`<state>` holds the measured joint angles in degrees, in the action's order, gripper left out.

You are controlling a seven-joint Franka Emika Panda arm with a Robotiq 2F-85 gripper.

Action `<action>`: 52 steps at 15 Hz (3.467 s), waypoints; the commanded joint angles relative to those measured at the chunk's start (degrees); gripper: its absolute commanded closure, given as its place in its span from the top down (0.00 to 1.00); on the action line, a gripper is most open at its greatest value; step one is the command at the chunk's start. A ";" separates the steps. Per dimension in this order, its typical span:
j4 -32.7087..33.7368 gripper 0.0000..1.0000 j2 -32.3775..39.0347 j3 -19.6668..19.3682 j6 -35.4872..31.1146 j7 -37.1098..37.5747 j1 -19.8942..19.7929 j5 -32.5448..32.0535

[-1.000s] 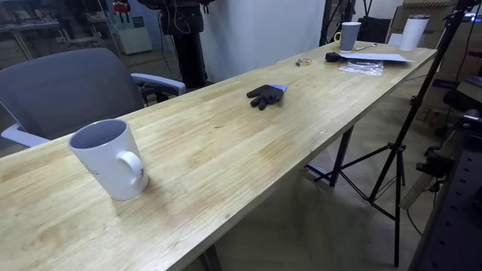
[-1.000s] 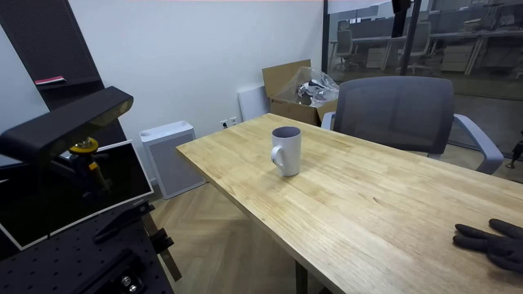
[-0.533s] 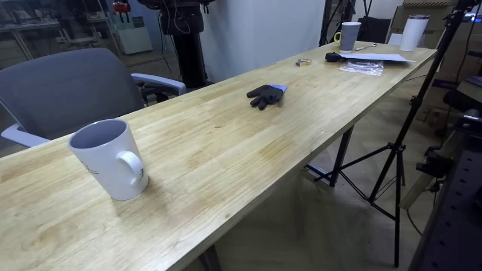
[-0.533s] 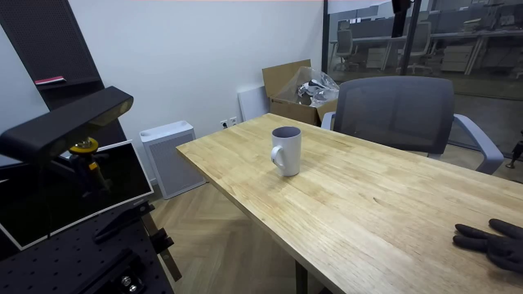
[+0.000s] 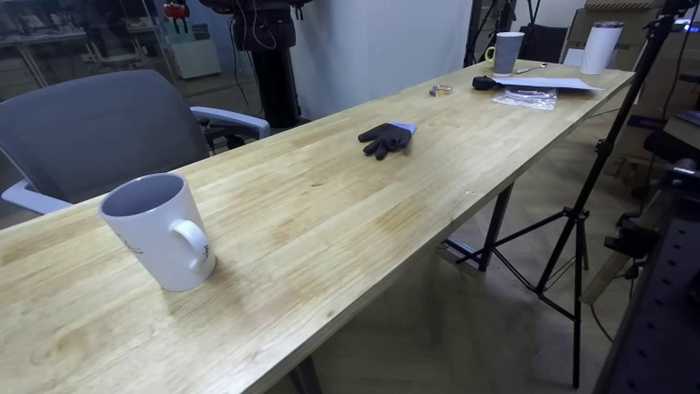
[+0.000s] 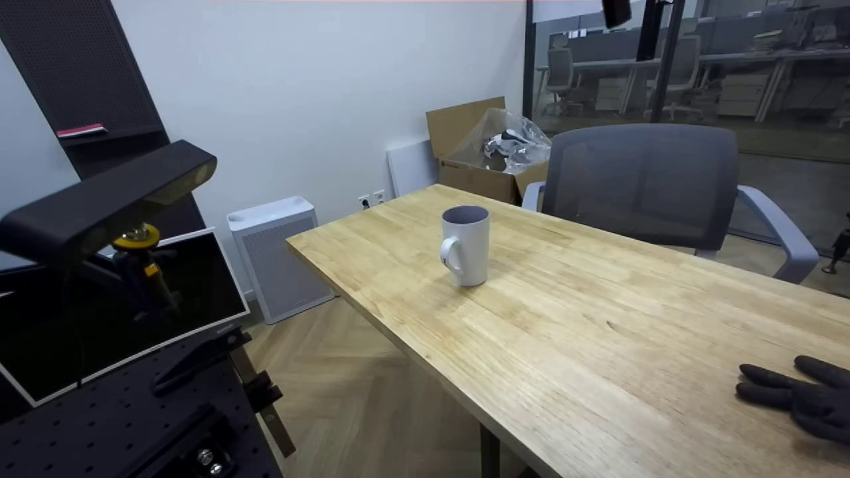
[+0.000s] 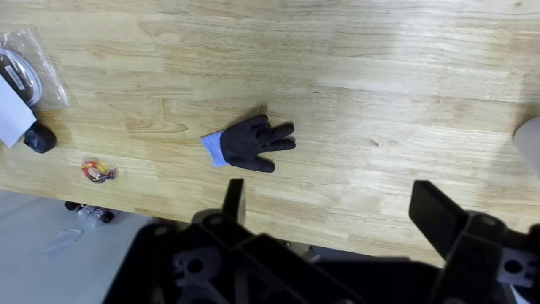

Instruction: Pick the cup and move it to the right on the table

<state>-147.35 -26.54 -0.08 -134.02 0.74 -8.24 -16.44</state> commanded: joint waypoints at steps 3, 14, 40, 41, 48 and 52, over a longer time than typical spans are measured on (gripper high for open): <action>-0.51 1.00 -0.11 1.63 -1.09 -0.54 4.54 0.95; 1.11 1.00 3.32 2.82 -3.57 -6.38 12.14 6.22; 25.10 1.00 32.23 8.09 1.27 -8.35 16.04 11.39; 25.33 1.00 32.75 8.19 1.48 -8.46 16.03 11.78; 24.11 1.00 34.76 8.16 0.20 -8.47 15.85 11.98; 23.29 1.00 35.59 8.03 -1.53 -8.48 15.79 11.51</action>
<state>-124.03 8.49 8.08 -134.34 -8.03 7.53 -4.83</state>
